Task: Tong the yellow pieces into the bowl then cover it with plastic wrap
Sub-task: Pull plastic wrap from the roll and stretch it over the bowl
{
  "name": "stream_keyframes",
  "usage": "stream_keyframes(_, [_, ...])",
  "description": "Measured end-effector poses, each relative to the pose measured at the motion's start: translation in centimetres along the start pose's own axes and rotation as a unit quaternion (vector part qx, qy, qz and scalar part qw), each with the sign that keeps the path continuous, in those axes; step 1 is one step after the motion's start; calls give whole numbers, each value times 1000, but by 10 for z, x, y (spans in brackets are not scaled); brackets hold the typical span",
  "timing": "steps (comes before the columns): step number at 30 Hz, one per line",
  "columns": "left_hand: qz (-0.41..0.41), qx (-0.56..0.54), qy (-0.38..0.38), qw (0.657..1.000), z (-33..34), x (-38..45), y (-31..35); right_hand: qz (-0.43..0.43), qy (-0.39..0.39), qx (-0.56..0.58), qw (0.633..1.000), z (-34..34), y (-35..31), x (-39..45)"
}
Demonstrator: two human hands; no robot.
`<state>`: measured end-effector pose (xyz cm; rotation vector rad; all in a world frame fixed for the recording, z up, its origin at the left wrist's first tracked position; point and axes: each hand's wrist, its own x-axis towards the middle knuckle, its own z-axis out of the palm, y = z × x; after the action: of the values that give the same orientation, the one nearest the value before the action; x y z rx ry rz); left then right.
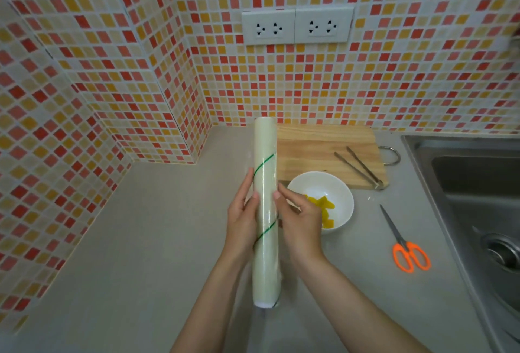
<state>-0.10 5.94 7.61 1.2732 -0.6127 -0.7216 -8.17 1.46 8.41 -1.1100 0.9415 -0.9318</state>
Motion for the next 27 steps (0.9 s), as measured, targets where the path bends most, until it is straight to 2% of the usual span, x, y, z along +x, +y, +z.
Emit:
stream_keyframes(7, [28,19,-71,997,34,17,0,-12,85,54,995,-28,-17,19])
stream_keyframes(13, [45,54,-124,990,49,19,-1,17,109,50,993,-39,-23,35])
stream_keyframes(21, [11,28,-117,993,51,15,-3,26,42,-41,998,-40,-24,29])
stream_keyframes(24, [5,21,-104,994,48,15,-6,52,56,2,997,-43,-26,30])
stream_keyframes(27, [7,24,-100,995,45,14,-6,65,37,13,997,-47,-28,29])
